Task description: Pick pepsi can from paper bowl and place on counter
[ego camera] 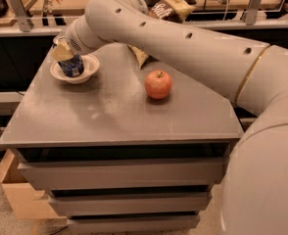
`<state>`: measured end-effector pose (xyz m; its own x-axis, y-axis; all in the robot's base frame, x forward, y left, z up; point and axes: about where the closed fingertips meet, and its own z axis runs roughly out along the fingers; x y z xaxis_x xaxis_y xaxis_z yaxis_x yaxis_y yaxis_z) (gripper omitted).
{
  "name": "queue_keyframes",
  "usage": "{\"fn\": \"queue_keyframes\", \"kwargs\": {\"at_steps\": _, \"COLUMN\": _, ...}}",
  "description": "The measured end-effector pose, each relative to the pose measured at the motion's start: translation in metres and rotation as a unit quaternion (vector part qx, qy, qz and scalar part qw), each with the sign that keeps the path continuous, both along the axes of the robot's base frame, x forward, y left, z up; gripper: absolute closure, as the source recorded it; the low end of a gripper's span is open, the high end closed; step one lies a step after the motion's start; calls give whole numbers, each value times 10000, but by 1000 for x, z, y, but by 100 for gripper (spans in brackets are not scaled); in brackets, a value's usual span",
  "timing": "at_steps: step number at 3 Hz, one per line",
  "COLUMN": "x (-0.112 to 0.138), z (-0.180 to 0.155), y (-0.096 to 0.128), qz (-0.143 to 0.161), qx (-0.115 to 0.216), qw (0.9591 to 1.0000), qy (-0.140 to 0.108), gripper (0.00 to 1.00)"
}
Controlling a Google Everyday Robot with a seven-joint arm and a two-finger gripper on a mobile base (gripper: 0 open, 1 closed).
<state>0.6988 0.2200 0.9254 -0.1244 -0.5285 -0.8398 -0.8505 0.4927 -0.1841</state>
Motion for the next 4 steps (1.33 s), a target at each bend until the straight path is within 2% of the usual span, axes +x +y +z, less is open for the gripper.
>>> {"fn": "queue_keyframes", "kwargs": {"at_steps": 1, "x": -3, "z": 23, "y": -12, "qz": -115, "qx": -3, "qw": 9996, "qy": -271, "gripper": 100}}
{"fn": "queue_keyframes", "kwargs": {"at_steps": 2, "x": -11, "z": 45, "y": -34, "qz": -332, "qx": -99, "qw": 9984, "qy": -456, "gripper": 100}}
{"fn": "queue_keyframes", "kwargs": {"at_steps": 3, "x": -22, "z": 60, "y": -60, "qz": -605, "qx": -216, "qw": 9966, "qy": -518, "gripper": 100}}
{"fn": "queue_keyframes", "kwargs": {"at_steps": 4, "x": -34, "z": 67, "y": -85, "qz": -854, "qx": -356, "qw": 9949, "qy": -411, "gripper": 100}}
